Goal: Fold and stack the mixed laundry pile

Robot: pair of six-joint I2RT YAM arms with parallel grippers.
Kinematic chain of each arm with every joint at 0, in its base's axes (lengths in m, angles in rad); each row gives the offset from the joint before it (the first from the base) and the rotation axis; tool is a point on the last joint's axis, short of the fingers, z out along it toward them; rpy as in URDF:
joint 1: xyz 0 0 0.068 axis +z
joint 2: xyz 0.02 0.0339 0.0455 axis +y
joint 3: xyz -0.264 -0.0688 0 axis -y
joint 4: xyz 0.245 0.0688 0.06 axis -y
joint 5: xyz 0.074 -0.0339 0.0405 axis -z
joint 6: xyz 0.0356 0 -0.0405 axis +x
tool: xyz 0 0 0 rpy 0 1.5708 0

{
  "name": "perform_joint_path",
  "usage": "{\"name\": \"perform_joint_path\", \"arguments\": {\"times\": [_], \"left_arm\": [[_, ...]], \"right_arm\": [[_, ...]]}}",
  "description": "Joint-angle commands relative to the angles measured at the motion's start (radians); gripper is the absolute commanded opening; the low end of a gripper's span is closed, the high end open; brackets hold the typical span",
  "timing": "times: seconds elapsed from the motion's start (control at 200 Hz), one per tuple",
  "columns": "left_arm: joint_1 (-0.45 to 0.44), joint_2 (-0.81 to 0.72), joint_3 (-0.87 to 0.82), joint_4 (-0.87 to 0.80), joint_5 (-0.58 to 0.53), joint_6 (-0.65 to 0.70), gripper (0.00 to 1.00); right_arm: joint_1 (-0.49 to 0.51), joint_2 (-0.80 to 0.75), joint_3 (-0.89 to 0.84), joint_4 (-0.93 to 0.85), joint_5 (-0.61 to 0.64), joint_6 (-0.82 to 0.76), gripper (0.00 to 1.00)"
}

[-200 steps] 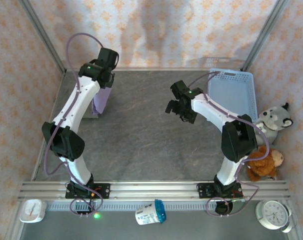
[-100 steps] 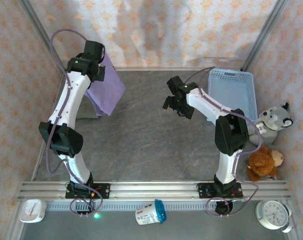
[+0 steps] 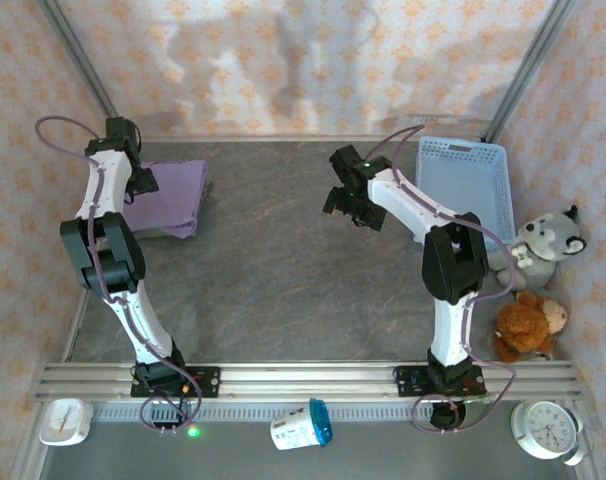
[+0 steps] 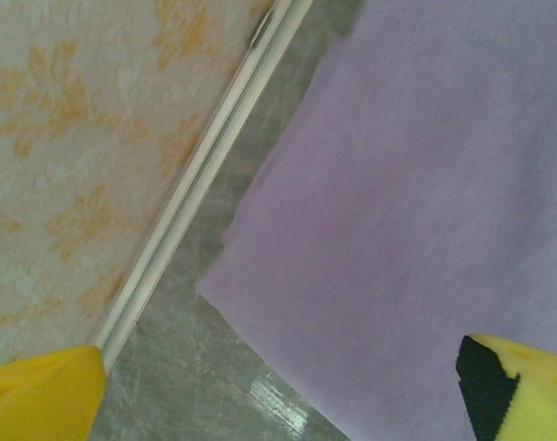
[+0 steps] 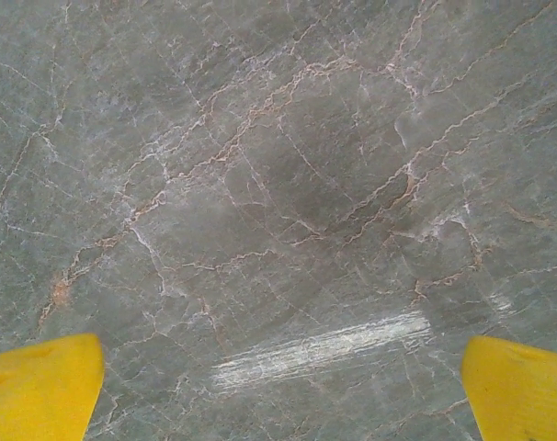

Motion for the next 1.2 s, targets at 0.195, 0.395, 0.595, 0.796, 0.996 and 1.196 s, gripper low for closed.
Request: {"name": "perform_joint_path", "arguments": {"times": [0.195, 0.395, 0.595, 0.796, 0.996, 1.196], "left_arm": [[-0.025, -0.187, -0.055, 0.048, 0.101, -0.062, 1.0], [-0.06, -0.342, -0.241, 0.147, 0.23, -0.089, 1.0], [-0.161, -0.484, -0.447, 0.293, 0.222, -0.079, 1.0], [-0.202, -0.565, -0.666, 0.512, 0.242, -0.124, 1.0], [-0.343, -0.563, -0.797, 0.678, 0.047, 0.032, 1.0], [-0.379, -0.556, -0.968, 0.963, -0.029, 0.098, 1.0]], "right_arm": [[-0.003, -0.053, -0.031, -0.035, 0.173, -0.109, 0.99], [-0.043, -0.141, -0.169, 0.086, 0.294, -0.284, 1.0], [-0.081, -0.267, -0.426, 0.395, 0.394, -0.511, 1.0], [-0.164, -0.369, -0.669, 0.71, 0.399, -0.643, 0.99], [-0.303, -0.457, -0.853, 0.951, 0.32, -0.703, 0.99], [-0.343, -0.39, -0.945, 1.22, 0.3, -0.717, 1.0]]}}
